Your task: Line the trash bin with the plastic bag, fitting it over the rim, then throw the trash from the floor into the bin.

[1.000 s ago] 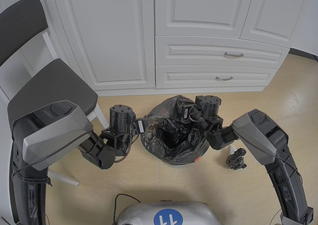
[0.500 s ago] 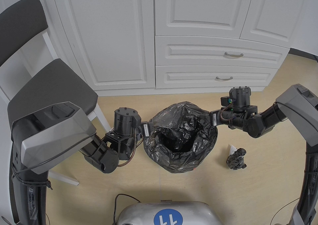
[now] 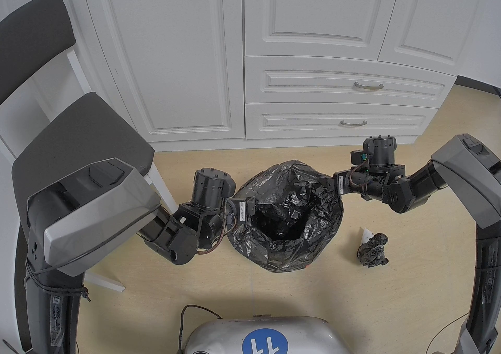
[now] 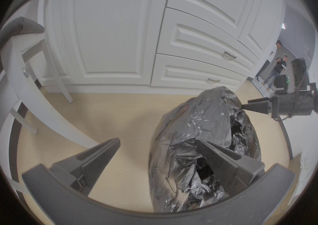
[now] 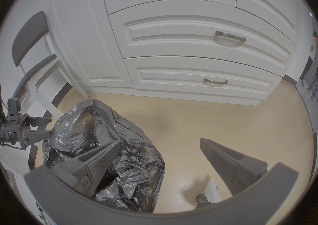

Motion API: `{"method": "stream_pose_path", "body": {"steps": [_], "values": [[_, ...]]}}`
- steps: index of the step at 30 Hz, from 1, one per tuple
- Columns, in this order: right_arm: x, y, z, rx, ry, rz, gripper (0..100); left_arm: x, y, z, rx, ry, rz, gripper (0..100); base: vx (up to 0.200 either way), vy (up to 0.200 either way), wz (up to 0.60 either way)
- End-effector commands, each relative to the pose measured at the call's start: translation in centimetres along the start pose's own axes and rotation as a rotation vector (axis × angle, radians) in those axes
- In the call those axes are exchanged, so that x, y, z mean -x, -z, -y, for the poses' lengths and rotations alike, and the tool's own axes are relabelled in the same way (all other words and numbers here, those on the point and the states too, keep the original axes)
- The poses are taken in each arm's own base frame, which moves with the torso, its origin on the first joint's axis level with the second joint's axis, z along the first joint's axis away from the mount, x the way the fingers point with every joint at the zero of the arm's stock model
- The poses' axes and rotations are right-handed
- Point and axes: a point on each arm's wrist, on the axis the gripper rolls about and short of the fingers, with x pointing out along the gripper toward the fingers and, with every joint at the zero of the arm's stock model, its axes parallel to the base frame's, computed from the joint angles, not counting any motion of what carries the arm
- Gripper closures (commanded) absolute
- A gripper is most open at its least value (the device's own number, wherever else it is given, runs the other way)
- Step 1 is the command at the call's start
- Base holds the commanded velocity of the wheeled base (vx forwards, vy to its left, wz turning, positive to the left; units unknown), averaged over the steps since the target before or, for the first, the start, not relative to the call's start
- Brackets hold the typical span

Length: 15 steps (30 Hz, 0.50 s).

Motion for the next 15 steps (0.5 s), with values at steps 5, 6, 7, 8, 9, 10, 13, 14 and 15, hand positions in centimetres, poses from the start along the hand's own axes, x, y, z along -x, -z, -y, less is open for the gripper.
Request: {"method": "stream_pose_path", "body": {"steps": [5, 6, 7, 8, 9, 10, 13, 14, 15], "values": [[-2.3, 1.3, 1.6, -0.017, 0.032, -0.012, 0, -1.8, -0.7, -1.1, 0.000, -0.017, -0.059, 0, 0.000, 0.000, 0.00], [-2.6, 1.4, 1.7, -0.020, 0.034, -0.010, 0, -2.0, -0.7, -1.2, 0.001, -0.024, -0.061, 0, 0.000, 0.000, 0.00], [-2.6, 1.4, 1.7, -0.020, 0.034, -0.010, 0, -2.0, -0.7, -1.2, 0.001, -0.024, -0.061, 0, 0.000, 0.000, 0.00], [-3.0, 1.4, 1.8, -0.025, 0.037, -0.004, 0, -2.7, -1.0, -1.4, 0.004, -0.030, -0.049, 0, 0.000, 0.000, 0.00], [-3.0, 1.4, 1.8, -0.025, 0.037, -0.004, 0, -2.7, -1.0, -1.4, 0.004, -0.030, -0.049, 0, 0.000, 0.000, 0.00], [-3.6, 1.6, 1.9, -0.041, 0.040, -0.001, 0, -3.6, -1.3, -1.7, 0.003, -0.041, -0.030, 0, 0.000, 0.000, 0.00], [-4.3, 1.9, 2.0, -0.067, 0.040, 0.003, 0, -4.7, -1.6, -2.3, 0.001, -0.068, -0.006, 0, 0.000, 0.000, 0.00], [-4.5, 2.0, 2.0, -0.075, 0.040, 0.006, 0, -5.0, -1.7, -2.5, 0.004, -0.079, -0.003, 0, 0.000, 0.000, 0.00], [-4.8, 2.1, 1.9, -0.080, 0.038, 0.008, 0, -5.3, -1.9, -2.8, 0.006, -0.093, -0.002, 0, 0.000, 0.000, 0.00]]}}
